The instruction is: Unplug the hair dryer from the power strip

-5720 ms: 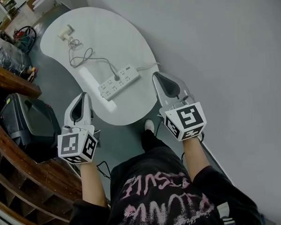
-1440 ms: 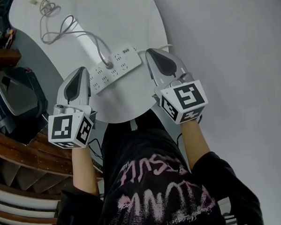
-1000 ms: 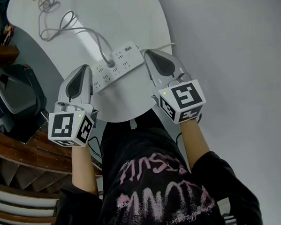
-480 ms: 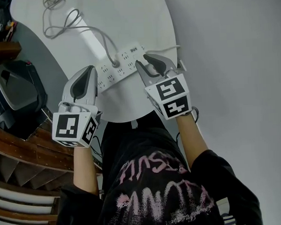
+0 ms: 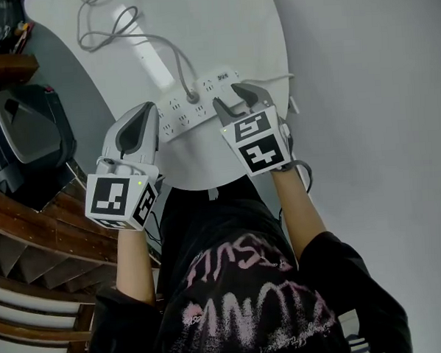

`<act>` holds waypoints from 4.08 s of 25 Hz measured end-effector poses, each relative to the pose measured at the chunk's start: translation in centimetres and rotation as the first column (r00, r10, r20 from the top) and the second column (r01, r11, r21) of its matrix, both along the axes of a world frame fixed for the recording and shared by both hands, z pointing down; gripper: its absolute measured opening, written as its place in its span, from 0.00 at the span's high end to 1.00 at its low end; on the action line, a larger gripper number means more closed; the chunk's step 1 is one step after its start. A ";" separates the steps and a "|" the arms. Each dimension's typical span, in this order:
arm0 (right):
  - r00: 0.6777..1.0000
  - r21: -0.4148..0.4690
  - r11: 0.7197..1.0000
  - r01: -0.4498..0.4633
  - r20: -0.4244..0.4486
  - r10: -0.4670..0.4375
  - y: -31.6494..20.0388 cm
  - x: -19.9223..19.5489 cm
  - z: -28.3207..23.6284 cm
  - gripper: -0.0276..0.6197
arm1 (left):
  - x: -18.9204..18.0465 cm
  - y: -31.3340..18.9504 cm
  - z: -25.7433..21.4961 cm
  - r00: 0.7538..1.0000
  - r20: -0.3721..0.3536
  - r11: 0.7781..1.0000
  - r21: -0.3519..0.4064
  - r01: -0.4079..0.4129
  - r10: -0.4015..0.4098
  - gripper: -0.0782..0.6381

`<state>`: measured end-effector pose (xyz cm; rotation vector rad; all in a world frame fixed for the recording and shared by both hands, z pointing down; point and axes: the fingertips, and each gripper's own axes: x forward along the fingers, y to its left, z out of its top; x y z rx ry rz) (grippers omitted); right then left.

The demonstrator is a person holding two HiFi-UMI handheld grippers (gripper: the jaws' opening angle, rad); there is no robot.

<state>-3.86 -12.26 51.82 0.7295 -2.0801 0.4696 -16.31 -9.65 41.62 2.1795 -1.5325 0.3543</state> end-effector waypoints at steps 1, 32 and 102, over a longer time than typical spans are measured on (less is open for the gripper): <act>1.000 0.001 1.000 0.009 -0.018 -0.009 0.0 0.0 0.2 0.64 | 0.1 0.0 0.2 1.000 0.000 1.000 -0.007 -0.006 0.006 0.89; 0.994 -0.034 0.999 0.022 -0.105 -0.026 -0.1 -0.2 1.1 0.62 | 6.0 -0.7 6.5 0.949 0.132 0.948 -0.182 -0.261 0.287 0.73; 0.987 -0.041 0.998 0.045 -0.149 -0.051 0.2 -0.7 1.4 0.64 | 6.4 -1.7 8.4 0.951 0.185 0.948 -0.250 -0.198 0.248 0.83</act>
